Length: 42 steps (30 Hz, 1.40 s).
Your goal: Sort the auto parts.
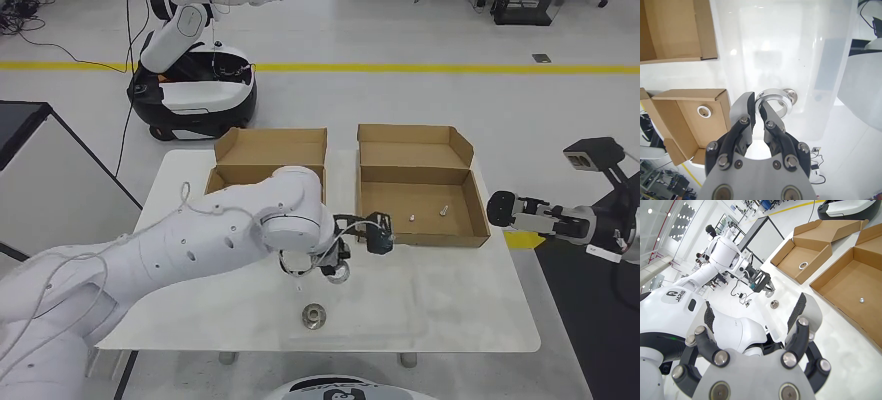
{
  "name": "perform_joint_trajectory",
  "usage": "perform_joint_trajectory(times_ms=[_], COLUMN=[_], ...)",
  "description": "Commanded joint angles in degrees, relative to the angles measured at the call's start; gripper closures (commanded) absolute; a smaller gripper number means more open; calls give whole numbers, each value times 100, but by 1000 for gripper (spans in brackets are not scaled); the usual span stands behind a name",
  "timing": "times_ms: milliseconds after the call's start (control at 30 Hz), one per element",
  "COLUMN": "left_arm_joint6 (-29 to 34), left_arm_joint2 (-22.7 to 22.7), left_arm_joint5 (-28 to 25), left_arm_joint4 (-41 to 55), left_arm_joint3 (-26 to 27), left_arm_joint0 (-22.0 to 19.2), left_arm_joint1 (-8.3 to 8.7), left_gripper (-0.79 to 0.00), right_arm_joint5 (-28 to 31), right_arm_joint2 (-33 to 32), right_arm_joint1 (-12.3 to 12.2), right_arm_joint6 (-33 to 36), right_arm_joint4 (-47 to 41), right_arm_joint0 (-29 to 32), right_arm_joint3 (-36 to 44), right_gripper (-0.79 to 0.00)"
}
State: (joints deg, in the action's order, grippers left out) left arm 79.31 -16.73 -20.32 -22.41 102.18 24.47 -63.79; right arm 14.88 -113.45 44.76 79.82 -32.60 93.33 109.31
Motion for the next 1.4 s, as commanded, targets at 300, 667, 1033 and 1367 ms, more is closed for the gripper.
perform_joint_trajectory(times_ms=[300, 667, 1033, 1367], left_arm_joint6=[-2301, -4367, -5609, -6565], left_arm_joint2=[-1219, -2010, -2545, -3236], left_arm_joint5=[-1599, -3768, -3768, -3768], left_arm_joint4=[979, 1861, 2247, 2359], left_arm_joint3=[-541, -1116, -554, 106], left_arm_joint0=[1249, 2481, 3107, 3610], left_arm_joint1=[551, 827, 880, 858], left_gripper=[0, 0, 0, 0], right_arm_joint5=[0, 0, 0, 0], right_arm_joint2=[0, 0, 0, 0], right_arm_joint1=[0, 0, 0, 0], right_arm_joint6=[0, 0, 0, 0], right_arm_joint4=[-1, -1, -1, -1], right_arm_joint0=[0, 0, 0, 0], right_arm_joint3=[0, 0, 0, 0], right_gripper=[-785, -785, -785, -785])
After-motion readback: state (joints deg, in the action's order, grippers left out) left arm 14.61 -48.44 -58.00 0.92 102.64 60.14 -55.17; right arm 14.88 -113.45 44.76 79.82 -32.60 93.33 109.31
